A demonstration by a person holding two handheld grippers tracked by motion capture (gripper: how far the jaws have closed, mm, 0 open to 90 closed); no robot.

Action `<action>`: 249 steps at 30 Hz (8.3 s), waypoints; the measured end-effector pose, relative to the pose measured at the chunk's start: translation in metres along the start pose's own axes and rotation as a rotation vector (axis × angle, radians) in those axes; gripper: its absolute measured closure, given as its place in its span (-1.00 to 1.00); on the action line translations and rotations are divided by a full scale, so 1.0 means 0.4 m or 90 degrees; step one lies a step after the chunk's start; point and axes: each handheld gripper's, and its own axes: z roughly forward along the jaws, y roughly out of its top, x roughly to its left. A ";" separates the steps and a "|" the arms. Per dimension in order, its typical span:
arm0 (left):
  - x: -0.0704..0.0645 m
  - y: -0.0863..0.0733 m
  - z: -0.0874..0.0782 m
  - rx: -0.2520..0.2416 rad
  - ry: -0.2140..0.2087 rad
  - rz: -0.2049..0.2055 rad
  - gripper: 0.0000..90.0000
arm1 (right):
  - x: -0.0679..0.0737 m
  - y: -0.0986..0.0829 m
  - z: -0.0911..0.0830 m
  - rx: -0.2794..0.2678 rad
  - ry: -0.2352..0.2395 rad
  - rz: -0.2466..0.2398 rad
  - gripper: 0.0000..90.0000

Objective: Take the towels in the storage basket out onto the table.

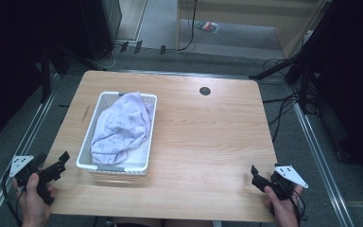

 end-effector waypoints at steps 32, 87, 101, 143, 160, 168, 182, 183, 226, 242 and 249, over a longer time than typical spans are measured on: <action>-0.156 0.156 -0.019 0.075 -0.028 0.121 -0.94 | -0.004 0.001 -0.001 -0.013 0.010 0.011 -0.70; -0.450 0.297 0.356 0.507 -0.073 0.347 -0.96 | 0.002 0.003 0.005 0.009 0.026 -0.006 -0.70; -0.454 0.210 0.412 0.573 0.004 0.380 -0.93 | 0.002 0.003 0.005 0.009 0.029 -0.006 -0.70; -0.447 0.310 0.314 0.514 -0.044 0.366 0.38 | -0.001 0.004 0.009 0.018 0.034 -0.007 -0.69; -0.504 0.423 0.252 0.503 -0.058 0.362 0.37 | -0.001 0.004 0.009 0.021 0.032 -0.003 -0.70; -0.551 0.478 0.223 0.485 -0.066 0.372 0.37 | -0.001 0.004 0.009 0.022 0.033 -0.005 -0.70; -0.665 0.509 0.194 0.471 -0.093 0.396 0.36 | -0.001 0.004 0.010 0.022 0.032 -0.005 -0.69; -0.672 0.509 0.193 0.470 -0.095 0.399 0.36 | 0.000 0.004 0.010 0.023 0.032 -0.003 -0.69; -1.060 0.373 0.298 0.482 -0.218 0.449 0.32 | -0.002 0.007 0.014 0.019 0.023 0.009 -0.69; -1.059 0.220 0.387 0.534 -0.264 0.405 0.31 | -0.003 0.008 0.015 0.017 0.028 0.008 -0.69; -1.052 0.164 0.407 0.563 -0.255 0.401 0.11 | -0.004 0.008 0.015 0.017 0.028 0.008 -0.69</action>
